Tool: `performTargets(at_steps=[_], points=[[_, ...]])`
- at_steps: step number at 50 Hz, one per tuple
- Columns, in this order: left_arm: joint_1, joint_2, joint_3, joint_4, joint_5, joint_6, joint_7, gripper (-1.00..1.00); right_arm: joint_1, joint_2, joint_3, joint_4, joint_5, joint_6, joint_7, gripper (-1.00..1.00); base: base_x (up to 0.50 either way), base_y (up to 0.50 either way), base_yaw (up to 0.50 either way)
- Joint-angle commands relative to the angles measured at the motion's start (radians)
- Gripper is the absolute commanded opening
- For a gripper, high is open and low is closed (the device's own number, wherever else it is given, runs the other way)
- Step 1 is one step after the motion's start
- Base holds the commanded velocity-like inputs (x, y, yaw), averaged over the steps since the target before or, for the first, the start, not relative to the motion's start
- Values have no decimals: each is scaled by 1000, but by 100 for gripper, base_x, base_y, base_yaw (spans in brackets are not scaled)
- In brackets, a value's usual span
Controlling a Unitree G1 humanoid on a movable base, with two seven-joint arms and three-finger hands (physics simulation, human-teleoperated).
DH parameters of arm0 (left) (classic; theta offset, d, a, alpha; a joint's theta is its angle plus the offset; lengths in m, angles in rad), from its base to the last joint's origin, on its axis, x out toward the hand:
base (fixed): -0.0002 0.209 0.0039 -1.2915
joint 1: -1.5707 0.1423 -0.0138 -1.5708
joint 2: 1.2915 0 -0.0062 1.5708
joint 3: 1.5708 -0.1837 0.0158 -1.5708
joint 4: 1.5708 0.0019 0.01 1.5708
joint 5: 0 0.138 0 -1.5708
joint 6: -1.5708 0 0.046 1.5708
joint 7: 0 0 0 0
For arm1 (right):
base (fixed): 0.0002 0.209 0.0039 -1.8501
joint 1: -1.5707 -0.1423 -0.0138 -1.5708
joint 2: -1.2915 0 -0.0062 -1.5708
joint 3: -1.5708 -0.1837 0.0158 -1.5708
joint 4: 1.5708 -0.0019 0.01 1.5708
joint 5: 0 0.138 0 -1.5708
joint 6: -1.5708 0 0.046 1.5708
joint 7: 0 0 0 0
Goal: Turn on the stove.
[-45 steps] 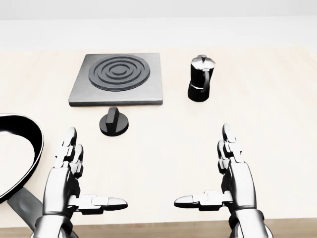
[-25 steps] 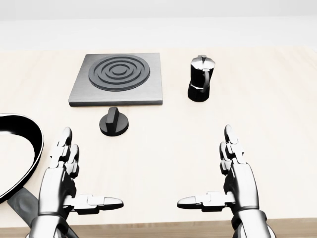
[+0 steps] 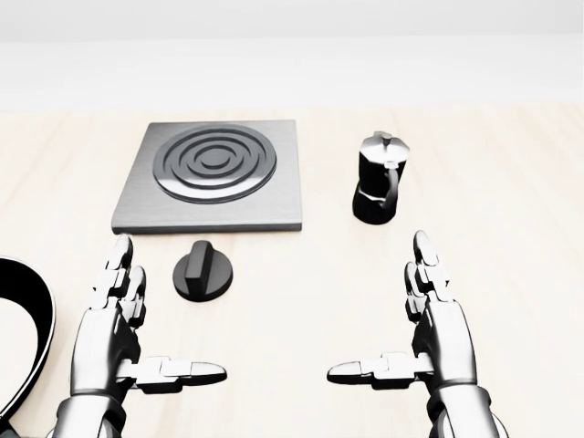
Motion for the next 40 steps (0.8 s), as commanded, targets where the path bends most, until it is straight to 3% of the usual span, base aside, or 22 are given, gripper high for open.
performTargets(at_steps=[1,21,32,33,40], points=[[-2,0,0,4,-1,0,0,100,-1,0,-1,2,1,0,0,100,37,0,0],[0,1,1,-4,-2,8,-1,100,1,1,2,3,-1,-2,-1,100,36,0,0],[-8,2,4,12,-5,6,0,100,1,1,2,-2,-2,4,1,100,2,0,0],[-123,25,25,189,-33,87,-23,100,-18,0,-4,28,9,9,3,100,0,0,0],[-139,29,21,227,-29,87,-25,100,-18,-2,-3,33,12,7,1,100,0,0,0]])
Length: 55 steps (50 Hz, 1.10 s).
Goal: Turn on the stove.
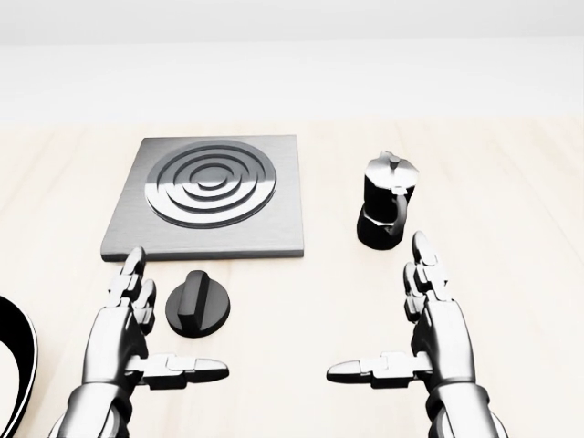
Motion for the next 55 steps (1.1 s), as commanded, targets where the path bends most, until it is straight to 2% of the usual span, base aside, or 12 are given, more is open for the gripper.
performTargets(at_steps=[1,6,16,29,33,41,44,48,51,52,55], points=[[-71,15,8,120,-11,0,-13,100,-10,-1,-2,19,7,2,0,100,0,0,0],[-82,17,11,144,-12,0,-16,100,-9,-2,-1,15,6,6,0,100,0,0,0],[-78,16,8,131,-9,0,-16,100,-12,-2,-1,30,5,-6,2,100,0,0,0],[-83,16,4,146,-3,0,-20,100,-11,-2,0,25,4,-1,4,100,0,0,0],[-88,17,1,160,5,0,-25,100,-12,-2,0,35,3,-11,4,100,0,0,0],[-108,18,4,207,-1,0,-39,100,-9,-1,1,30,2,-8,5,100,0,0,0],[-103,18,0,188,2,0,-39,100,-9,-1,2,19,2,4,5,100,0,0,0],[-115,19,2,218,4,0,-44,100,-12,-2,1,31,3,-4,6,100,0,0,0],[-113,19,0,216,6,0,-45,100,-10,-1,2,23,2,1,5,100,0,0,0],[-111,19,0,212,6,0,-45,100,-8,-2,2,-7,3,30,5,100,0,0,0],[-114,19,-1,225,8,0,-49,100,-8,-1,2,-11,3,34,5,100,0,0,0]])
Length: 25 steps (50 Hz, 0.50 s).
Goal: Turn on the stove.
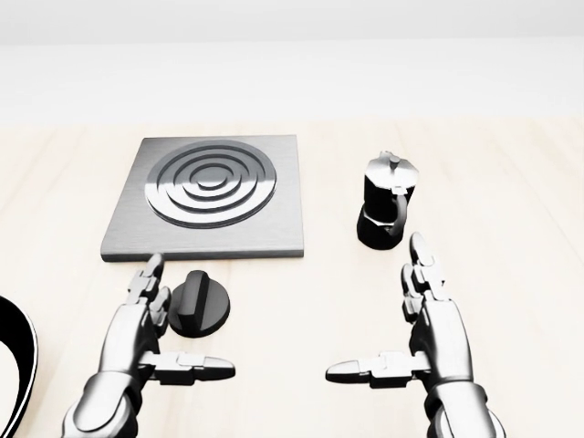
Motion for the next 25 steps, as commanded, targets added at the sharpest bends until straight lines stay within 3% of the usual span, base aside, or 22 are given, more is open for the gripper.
performTargets(at_steps=[1,25], points=[[-11,1,-1,34,4,0,-10,100,2,0,1,-27,0,26,0,100,0,0,0],[-20,1,-15,62,25,0,-41,100,2,1,0,-27,-1,26,1,100,0,0,0]])
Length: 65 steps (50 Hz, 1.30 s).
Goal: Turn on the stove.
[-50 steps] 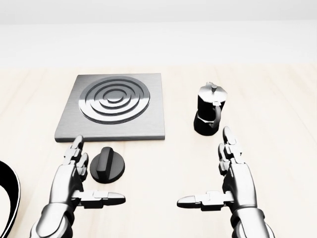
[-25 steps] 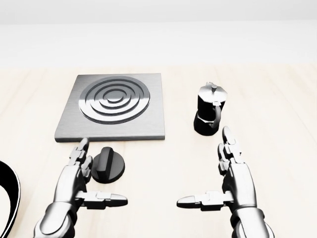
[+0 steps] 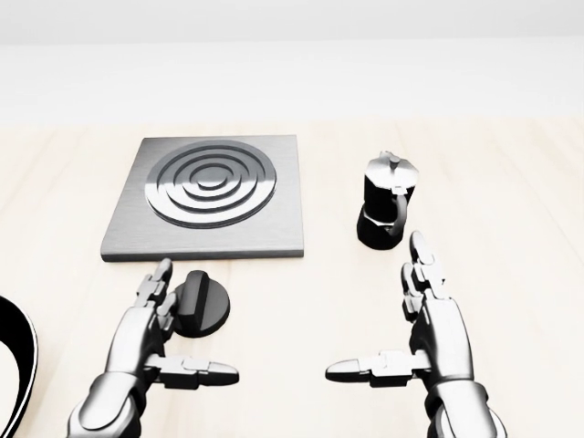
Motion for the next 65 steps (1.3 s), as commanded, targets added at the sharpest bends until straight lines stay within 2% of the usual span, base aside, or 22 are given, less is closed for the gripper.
performTargets(at_steps=[1,6,7,8,27,35,42,49,53,57,60,65], points=[[-2,-1,-11,16,16,0,-23,100,0,0,0,-3,0,3,1,100,0,0,0],[5,-2,-16,5,28,0,-42,100,0,0,0,-2,0,3,0,100,0,0,0],[7,-2,-18,3,31,0,-46,100,-7,0,-2,36,0,-27,1,100,0,0,0],[11,-2,-23,0,36,0,-54,100,-7,1,-1,47,0,-35,1,100,0,0,0],[53,-13,-71,-46,145,0,-166,100,-12,-1,-2,62,5,-40,0,100,0,0,0],[102,-20,-140,-96,270,0,-243,100,-11,-2,-2,58,5,-37,1,100,0,0,0],[116,-27,-152,-105,313,0,-282,100,-10,-1,-1,54,4,-33,1,100,0,0,0],[122,-31,-151,-112,341,0,-290,100,-13,-2,-2,64,4,-40,2,100,0,0,0],[112,-34,-111,-194,310,0,-243,100,-12,-1,-2,65,3,-43,1,100,0,0,0],[27,-33,15,-350,132,0,-143,100,-11,-1,-1,59,3,-38,0,100,0,0,0],[-8,-11,65,-388,20,0,-58,100,-9,0,0,59,3,-39,0,100,0,0,0],[3,19,76,-462,-46,0,27,100,-12,-1,0,60,3,-36,-1,100,0,0,0]])
